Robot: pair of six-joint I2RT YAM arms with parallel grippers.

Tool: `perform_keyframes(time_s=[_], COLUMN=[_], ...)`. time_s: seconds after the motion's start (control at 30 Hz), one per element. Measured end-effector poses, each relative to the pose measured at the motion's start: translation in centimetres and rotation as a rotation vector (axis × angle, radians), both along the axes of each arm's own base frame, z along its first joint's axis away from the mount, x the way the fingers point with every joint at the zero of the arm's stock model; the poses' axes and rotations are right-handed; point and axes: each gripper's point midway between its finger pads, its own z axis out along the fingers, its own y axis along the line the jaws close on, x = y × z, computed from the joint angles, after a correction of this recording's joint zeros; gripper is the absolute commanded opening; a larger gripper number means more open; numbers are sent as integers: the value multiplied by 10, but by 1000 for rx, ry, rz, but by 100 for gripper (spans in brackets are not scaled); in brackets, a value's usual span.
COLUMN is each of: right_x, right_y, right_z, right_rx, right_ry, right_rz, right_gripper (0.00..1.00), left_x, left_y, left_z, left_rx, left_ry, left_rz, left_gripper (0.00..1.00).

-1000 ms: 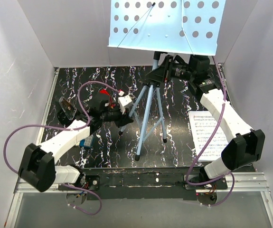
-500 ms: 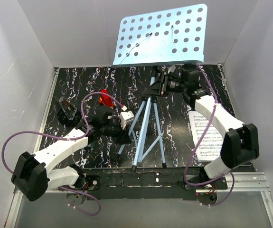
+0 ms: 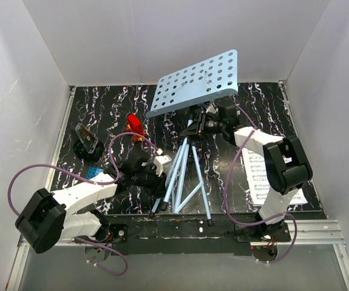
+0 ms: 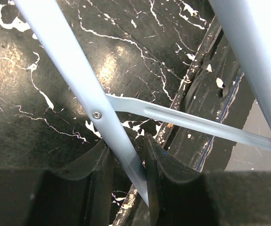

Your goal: Pack up the instrument practice props

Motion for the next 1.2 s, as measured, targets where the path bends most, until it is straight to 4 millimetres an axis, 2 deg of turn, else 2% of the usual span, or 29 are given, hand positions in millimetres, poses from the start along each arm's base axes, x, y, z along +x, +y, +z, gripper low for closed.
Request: perform_keyframes(time_s=[0.2,0.33,0.47,0.5,0.53,0.67,0.73,0.77,0.83,0.97,1.1,1.2], right_x=[3,3,0,1,2,5,7,9,8,8,10,4], right_y=[6,11,10,10,10,11,8,6,0,-15,-33,-49], right_z=[-35,-73,-100,-103,-106,-106,-109,-112,-115,-108,-89,-82], right_rx=[6,-6,-26,-29,-31,-32,-43,-54,-74,-118,-148,-196], right_ry=[84,173,245,248,251,243,236,240,266,281,225,221], right_rz=[11,23,24,21,21,20,11,-1,-14,-59,-82,-87], right_gripper=[1,1,1,5,16,49,78,84,86,88,89,90], left_x=[-2,-6,-9,-8,-8,-5,-3,-2,4,16,23,27], left_y=[6,12,16,16,16,13,10,8,4,-3,-7,-8], left_z=[-18,-31,-41,-42,-42,-42,-40,-39,-37,-38,-36,-34], left_rx=[-11,-4,6,1,-4,-26,-41,-49,-67,-90,-96,-100], left_ry=[-5,9,20,19,20,31,38,42,51,67,82,82], left_rz=[49,83,106,114,122,164,190,202,237,309,364,388], left_gripper=[0,0,0,0,0,0,0,0,0,0,0,0])
